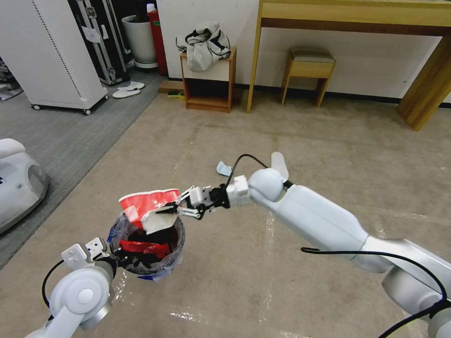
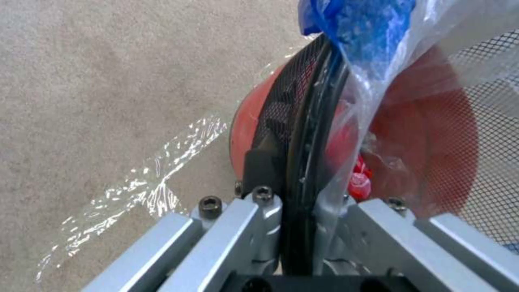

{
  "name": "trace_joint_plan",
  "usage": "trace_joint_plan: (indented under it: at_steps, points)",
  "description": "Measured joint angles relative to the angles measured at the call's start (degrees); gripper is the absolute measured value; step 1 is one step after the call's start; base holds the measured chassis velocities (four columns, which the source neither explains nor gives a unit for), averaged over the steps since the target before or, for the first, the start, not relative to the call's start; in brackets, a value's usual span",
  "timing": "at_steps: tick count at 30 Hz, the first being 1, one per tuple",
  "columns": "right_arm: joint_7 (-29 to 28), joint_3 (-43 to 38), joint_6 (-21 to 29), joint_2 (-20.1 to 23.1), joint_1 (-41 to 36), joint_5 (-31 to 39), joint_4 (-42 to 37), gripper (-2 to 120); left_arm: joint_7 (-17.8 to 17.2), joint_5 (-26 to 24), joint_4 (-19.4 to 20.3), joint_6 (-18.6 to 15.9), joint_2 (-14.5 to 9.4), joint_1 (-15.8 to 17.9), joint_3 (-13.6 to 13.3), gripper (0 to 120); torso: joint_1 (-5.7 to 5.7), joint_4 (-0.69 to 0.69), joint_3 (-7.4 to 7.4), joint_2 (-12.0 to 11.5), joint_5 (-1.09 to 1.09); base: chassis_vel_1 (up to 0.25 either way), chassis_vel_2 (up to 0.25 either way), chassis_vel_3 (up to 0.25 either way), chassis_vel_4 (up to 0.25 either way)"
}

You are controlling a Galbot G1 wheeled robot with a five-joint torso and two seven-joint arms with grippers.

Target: Pick up the trash bin and place the garbage on the floor into it.

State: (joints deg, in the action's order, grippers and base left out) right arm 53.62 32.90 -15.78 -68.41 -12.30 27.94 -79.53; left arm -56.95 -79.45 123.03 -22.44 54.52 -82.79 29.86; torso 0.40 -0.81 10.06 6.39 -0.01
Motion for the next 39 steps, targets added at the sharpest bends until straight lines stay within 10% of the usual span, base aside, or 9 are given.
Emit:
trace_joint_plan:
  at_steps: [39]
  points:
    - [-0.2,3.2,-4.3,-7.3,-1.9,-5.2,15.5,14,0.0,-0.1,3.5,0.0,0.1,-2.7,1.9,1,0.0,-0.01,0.0,0.0,0.01,0.0,0.0,0.0,0.0]
